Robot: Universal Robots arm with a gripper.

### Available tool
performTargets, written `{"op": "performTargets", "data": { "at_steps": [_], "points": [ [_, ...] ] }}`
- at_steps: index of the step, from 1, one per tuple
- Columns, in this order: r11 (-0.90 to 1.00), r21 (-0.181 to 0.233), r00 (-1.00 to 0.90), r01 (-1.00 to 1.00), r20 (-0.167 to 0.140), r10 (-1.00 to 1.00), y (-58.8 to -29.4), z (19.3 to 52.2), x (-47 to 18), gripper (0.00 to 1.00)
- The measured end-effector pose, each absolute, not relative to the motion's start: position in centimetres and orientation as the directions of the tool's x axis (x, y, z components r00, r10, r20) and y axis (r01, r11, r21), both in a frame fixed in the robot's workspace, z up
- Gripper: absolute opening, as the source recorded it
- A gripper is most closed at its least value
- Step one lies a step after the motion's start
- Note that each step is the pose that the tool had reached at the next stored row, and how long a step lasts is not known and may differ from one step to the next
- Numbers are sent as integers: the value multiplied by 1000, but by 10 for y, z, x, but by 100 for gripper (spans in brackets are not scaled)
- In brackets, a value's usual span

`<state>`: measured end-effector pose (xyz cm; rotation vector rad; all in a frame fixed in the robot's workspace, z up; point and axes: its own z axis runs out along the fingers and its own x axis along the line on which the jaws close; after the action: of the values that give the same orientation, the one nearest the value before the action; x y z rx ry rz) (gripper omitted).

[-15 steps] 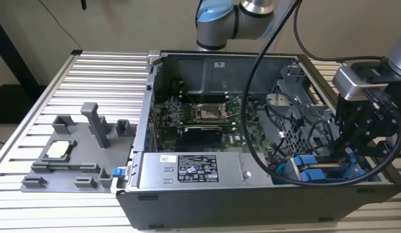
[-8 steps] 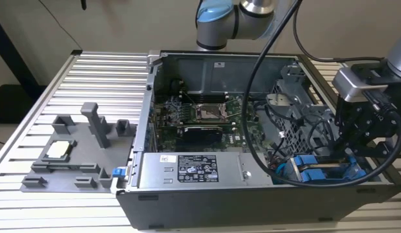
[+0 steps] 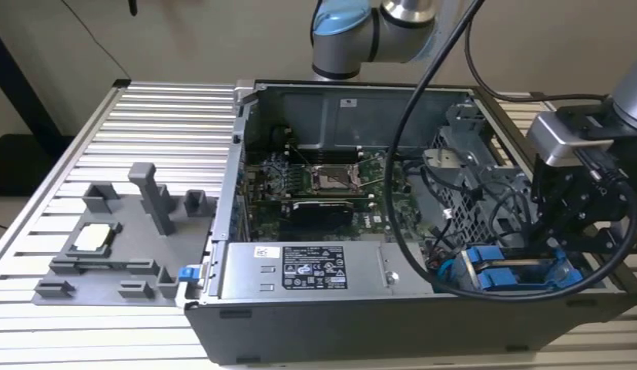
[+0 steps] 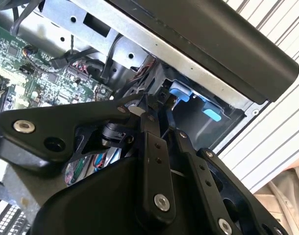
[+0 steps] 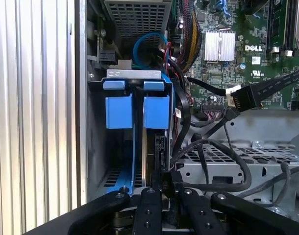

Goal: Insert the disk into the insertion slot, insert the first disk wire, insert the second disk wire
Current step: 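Insert the first disk wire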

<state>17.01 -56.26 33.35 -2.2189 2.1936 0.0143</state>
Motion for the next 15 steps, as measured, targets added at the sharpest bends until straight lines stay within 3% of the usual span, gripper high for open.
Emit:
{"op": "performTargets", "data": {
  "at_steps": [6, 7, 15],
  "points": [
    [-12, -5, 12, -1000, -24, -1000, -563, 331, 170, 21],
    [-11, -3, 11, -1000, -24, -1000, -563, 335, 170, 27],
    [-11, -2, 11, -1000, -23, -1000, -563, 371, 170, 27]
  ]
}}
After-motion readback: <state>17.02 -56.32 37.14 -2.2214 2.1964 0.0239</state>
